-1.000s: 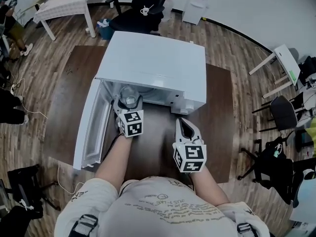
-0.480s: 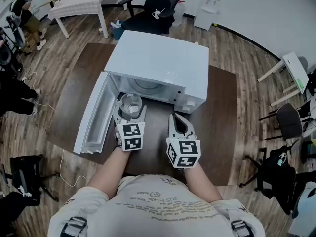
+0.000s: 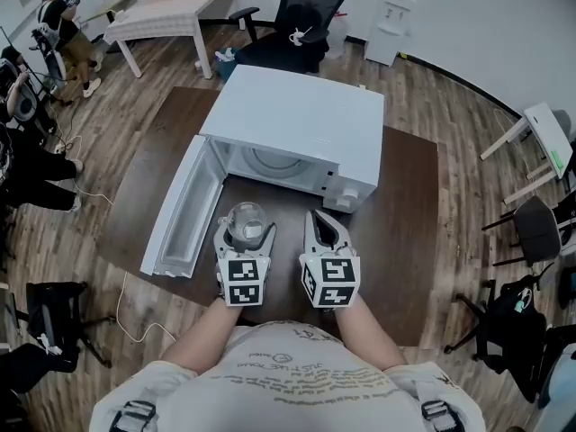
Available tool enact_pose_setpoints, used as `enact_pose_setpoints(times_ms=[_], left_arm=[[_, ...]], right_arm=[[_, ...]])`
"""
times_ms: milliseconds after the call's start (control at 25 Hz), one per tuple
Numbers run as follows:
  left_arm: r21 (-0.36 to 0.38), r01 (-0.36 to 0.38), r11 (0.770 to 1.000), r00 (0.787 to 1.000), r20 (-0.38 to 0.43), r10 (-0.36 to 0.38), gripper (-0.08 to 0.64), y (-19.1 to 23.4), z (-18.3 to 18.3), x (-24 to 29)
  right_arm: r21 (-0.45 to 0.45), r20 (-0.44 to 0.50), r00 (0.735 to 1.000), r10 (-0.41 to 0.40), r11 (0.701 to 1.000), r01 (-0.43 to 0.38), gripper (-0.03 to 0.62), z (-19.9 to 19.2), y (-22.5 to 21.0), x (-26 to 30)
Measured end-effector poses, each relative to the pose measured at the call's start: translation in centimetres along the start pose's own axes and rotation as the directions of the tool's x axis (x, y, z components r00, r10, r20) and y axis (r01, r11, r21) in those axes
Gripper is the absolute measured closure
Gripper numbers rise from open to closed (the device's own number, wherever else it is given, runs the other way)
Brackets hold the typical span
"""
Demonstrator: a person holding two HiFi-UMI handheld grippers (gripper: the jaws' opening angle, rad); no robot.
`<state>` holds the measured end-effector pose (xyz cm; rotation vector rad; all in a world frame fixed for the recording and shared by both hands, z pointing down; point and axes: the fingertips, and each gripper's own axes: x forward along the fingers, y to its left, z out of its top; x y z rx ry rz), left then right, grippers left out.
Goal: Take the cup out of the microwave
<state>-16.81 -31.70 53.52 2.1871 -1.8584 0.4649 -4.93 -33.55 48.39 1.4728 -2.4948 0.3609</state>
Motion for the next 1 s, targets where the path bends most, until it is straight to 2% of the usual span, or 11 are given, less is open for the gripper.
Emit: enact_pose_setpoints(times_ms=[1000], left_arm=[[0.015,0.056,0.998,0.998,0.041,-0.056,0.176,-1.6,1.7,-2.5]], right_arm=[[0.005,0.001,1.000,-0.012,1.000,0.012,0.578,-0.4,0.4,-1.6]])
